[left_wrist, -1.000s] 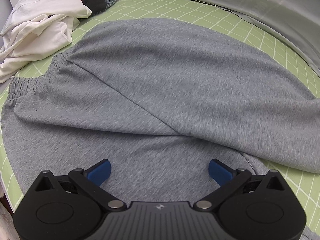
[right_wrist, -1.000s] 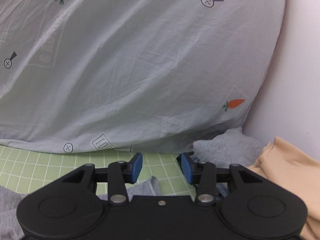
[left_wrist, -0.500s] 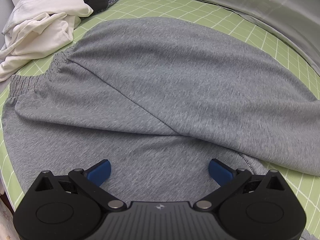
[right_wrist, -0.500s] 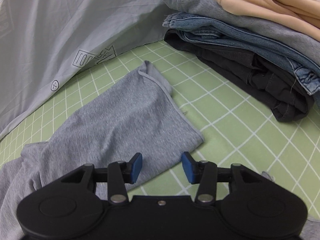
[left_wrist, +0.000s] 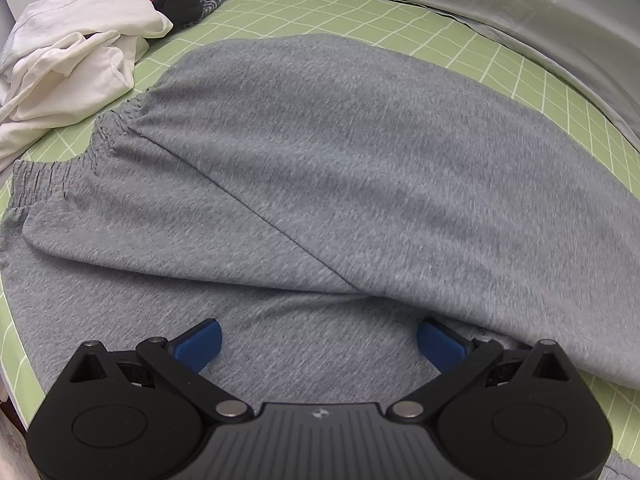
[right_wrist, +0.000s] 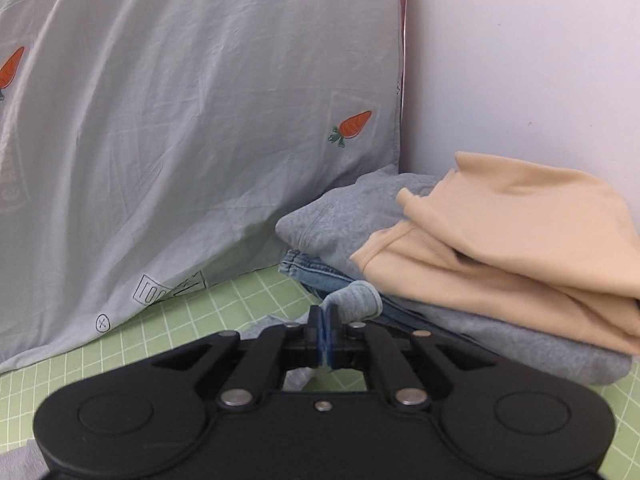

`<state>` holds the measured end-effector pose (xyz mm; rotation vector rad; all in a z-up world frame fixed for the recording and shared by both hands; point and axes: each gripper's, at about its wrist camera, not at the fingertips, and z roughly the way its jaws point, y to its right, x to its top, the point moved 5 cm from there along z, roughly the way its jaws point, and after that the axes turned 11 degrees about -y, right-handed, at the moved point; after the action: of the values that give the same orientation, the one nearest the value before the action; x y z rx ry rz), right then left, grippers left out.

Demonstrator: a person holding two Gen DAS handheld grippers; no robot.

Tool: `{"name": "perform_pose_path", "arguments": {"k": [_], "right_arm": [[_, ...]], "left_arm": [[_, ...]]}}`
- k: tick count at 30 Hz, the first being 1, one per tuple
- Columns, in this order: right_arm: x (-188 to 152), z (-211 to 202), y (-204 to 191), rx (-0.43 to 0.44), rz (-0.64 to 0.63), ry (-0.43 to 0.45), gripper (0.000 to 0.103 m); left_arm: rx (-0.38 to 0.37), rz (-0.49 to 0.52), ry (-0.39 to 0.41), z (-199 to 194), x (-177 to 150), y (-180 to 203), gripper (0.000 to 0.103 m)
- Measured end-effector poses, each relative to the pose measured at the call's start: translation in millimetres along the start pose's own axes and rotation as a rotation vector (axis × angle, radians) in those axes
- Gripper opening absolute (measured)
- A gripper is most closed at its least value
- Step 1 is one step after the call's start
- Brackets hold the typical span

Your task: Fold clothes

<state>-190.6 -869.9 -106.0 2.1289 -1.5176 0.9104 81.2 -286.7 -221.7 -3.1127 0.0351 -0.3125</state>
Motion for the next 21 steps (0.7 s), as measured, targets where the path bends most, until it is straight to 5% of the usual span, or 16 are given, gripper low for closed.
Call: {"name": "perform_pose_path", "arguments": {"k": [10,12,14,16,18,20,21], "right_arm": [[-100.6,58.4,42.6,-0.189,-0.042,-0.363,0.006],[-108.4,51.4,43.6,-0.198,-0.035,-0.360,0.019],[-110.9,38.0,36.7,-0.205,-0.044,-0.331,0.050],[-112.7,23.5,23.7,-0.195,-0.073,-0.294,0.055],[-117.6,8.7,4.6,-0.156,-0.108,-0.261,0.072],[-127.6,-3.1,-17.2,-0.097,-0.137,-0.238,0.102],[-134.5,-7.7,-28.9,-0.066,-0.153,-0.233,0.102]], "left_arm": [[-0.003,0.012,-0.024,2.2,0.0,-0.3,0.103],[-0.006,0.021,-0.034,3.4,0.2,-1.8,0.103],[-0.018,0.030,-0.035,1.7,-0.6,-4.6,0.103],[-0.046,0.029,-0.019,-4.7,-1.6,-11.0,0.103],[-0.074,0.025,-0.002,-11.2,-1.8,-18.6,0.103],[-0.093,0.011,0.015,-18.1,1.1,-31.7,0.103],[-0.100,0.004,0.024,-21.1,3.4,-40.3,0.103]]}}
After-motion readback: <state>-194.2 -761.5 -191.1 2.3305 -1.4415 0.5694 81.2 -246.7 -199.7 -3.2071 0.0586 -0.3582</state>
